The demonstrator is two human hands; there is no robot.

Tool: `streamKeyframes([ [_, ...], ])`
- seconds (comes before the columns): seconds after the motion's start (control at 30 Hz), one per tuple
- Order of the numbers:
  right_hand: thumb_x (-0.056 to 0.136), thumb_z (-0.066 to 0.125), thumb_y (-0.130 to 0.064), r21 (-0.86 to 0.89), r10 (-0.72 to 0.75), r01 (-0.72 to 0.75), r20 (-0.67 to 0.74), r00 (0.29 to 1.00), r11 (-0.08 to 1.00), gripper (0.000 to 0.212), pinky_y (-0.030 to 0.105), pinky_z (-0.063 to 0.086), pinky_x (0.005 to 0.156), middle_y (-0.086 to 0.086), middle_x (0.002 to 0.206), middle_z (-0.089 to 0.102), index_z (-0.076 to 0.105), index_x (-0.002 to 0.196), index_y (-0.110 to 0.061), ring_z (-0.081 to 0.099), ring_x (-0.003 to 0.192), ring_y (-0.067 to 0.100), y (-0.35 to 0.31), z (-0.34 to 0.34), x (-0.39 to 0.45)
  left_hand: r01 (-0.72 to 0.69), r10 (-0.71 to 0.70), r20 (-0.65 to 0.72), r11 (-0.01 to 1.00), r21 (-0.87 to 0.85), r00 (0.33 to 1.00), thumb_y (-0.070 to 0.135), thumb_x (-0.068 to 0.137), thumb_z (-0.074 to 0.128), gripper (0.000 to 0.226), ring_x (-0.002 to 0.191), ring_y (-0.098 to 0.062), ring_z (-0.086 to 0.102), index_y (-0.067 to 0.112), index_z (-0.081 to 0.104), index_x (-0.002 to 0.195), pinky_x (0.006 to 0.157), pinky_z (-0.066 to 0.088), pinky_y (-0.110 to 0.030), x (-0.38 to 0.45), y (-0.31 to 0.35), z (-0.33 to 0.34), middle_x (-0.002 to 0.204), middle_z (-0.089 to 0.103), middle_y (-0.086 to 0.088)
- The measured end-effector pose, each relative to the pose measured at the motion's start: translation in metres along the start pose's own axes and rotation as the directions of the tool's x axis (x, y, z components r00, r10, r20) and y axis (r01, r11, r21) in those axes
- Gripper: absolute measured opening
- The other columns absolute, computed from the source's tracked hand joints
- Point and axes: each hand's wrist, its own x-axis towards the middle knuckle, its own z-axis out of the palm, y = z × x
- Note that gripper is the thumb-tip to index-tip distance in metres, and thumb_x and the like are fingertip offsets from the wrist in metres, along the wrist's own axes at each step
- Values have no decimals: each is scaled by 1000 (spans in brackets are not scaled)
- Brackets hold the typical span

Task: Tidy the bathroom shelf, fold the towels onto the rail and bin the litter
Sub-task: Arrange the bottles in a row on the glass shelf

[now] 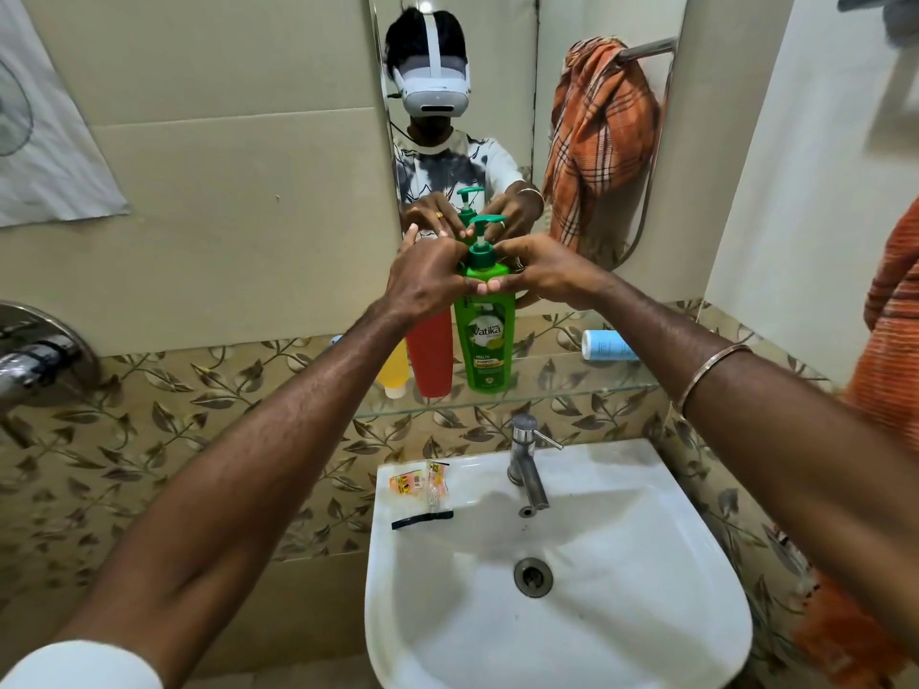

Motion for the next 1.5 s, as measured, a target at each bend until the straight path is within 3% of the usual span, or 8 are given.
streamKeyframes([
  [0.33, 89, 70, -10, 33, -3, 3, 14, 1000, 999, 53, 39, 62, 83, 3, 123, 65, 53, 139, -8, 66, 110, 19, 4, -2, 1, 12, -11, 37, 999, -38, 999, 46, 87, 71, 43, 106, -25, 66, 13, 71, 115, 121, 13, -56, 1, 0, 1, 109, 75, -9],
  [0.5, 91, 68, -9, 50, 5, -5, 2, 1000, 999, 56, 34, 61, 81, 8, 132, 61, 50, 143, -7, 64, 113, 20, 9, -4, 3, 44, -38, 72, 996, -82, 997, 45, 85, 73, 46, 101, -25, 65, 13, 70, 119, 111, 36, -53, 2, 4, 0, 111, 74, -8],
  [0.77, 87, 75, -35, -191, 155, -155, -11, 988, 969, 72, 34, 50, 85, 8, 145, 52, 43, 149, -17, 56, 116, 21, 49, -44, -13, 53, -44, 120, 996, -66, 992, 47, 83, 74, 54, 115, -25, 61, 12, 67, 123, 118, 23, -57, 3, 3, 0, 123, 71, -7],
  [0.9, 85, 78, -24, -443, 356, -406, -196, 914, 799, 70, 46, 47, 103, 17, 141, 56, 46, 145, -10, 56, 124, 32, 97, -84, -36, 40, -39, 89, 999, -6, 995, 50, 84, 71, 56, 119, -26, 61, 10, 65, 123, 121, 15, -56, 5, 4, 3, 127, 69, -9],
  [1.0, 78, 84, -13, -624, 451, -555, -337, 826, 550, 76, 41, 49, 98, 21, 138, 56, 45, 143, -7, 56, 122, 37, 128, -105, -65, 31, -31, 97, 1000, 2, 995, 47, 86, 70, 54, 117, -25, 62, 9, 65, 124, 123, 11, -54, 6, 2, 6, 126, 69, -10],
  [1.1, 76, 83, -10, -729, 427, -541, -366, 826, 420, 68, 39, 49, 90, 22, 128, 60, 43, 131, -7, 59, 114, 38, 154, -114, -88, 22, -23, 104, 1000, 10, 994, 44, 87, 70, 51, 116, -26, 63, 9, 65, 123, 123, 9, -54, 7, 1, 7, 123, 70, -11],
  [1.37, 88, 65, -18, -836, 260, -451, -382, 887, 313, 31, 48, 36, 103, 6, 115, 67, 61, 117, -23, 61, 112, 29, 189, -109, -104, 51, -64, 81, 988, 148, 995, 57, 81, 70, 60, 117, -34, 59, 12, 69, 120, 118, 27, -52, 4, 9, 1, 122, 69, -15],
  [1.5, 82, 69, -12, -820, 255, -437, -363, 897, 369, 38, 38, 38, 88, 6, 115, 68, 66, 117, -26, 61, 110, 28, 181, -111, -102, 76, -44, -117, 953, 292, 992, 67, 75, 68, 65, 74, -25, 56, 4, 70, 90, 103, 42, -49, -2, 20, 0, 76, 65, -11],
])
